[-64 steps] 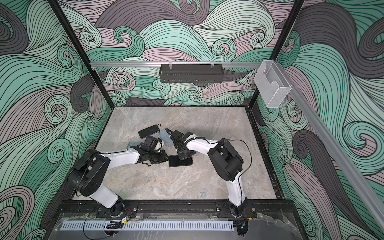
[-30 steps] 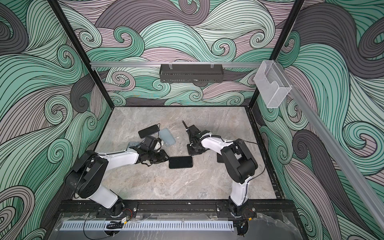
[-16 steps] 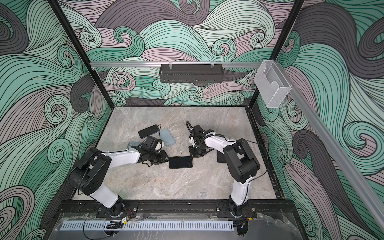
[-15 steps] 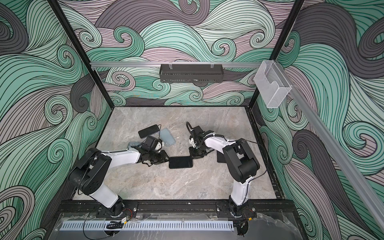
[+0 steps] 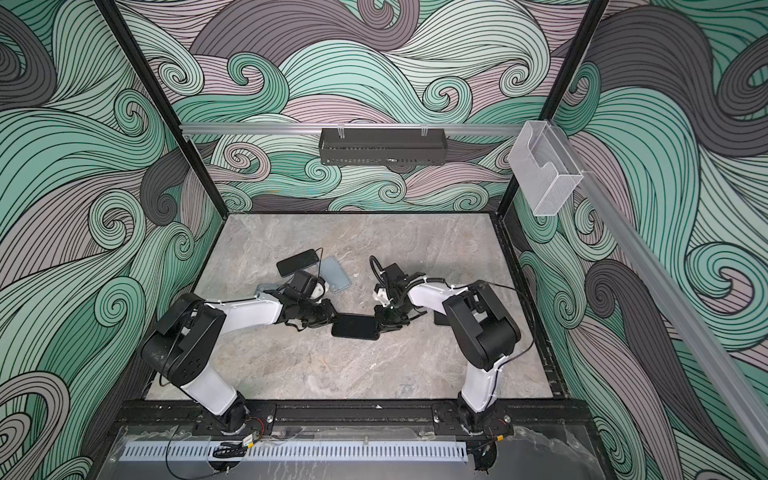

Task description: Put the phone into the phone case

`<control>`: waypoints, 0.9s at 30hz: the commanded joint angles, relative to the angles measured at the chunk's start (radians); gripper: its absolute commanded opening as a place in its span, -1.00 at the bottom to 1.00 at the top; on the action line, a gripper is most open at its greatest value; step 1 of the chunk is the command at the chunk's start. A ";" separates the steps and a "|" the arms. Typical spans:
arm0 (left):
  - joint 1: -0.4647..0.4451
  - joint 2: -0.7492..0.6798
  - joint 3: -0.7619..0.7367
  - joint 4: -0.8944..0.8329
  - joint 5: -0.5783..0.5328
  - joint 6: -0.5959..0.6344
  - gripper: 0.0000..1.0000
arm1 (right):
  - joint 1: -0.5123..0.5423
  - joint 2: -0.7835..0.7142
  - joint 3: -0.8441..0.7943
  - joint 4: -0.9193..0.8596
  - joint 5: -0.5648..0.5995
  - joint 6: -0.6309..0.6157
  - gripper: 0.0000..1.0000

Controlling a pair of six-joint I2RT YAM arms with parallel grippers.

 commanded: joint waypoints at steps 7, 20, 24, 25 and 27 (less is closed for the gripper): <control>-0.008 -0.017 0.040 -0.131 -0.056 0.041 -0.41 | 0.014 -0.065 0.026 -0.071 0.166 -0.023 -0.50; -0.009 -0.020 0.047 -0.154 -0.058 0.064 -0.43 | 0.013 0.041 0.166 -0.128 0.204 -0.077 -0.62; -0.009 -0.023 0.047 -0.159 -0.060 0.064 -0.43 | 0.011 0.048 0.159 -0.138 0.205 -0.077 -0.63; -0.010 -0.024 0.046 -0.161 -0.060 0.063 -0.44 | 0.011 0.048 0.155 -0.138 0.206 -0.078 -0.63; -0.009 -0.023 0.046 -0.160 -0.060 0.065 -0.44 | 0.012 0.047 0.150 -0.138 0.203 -0.080 -0.63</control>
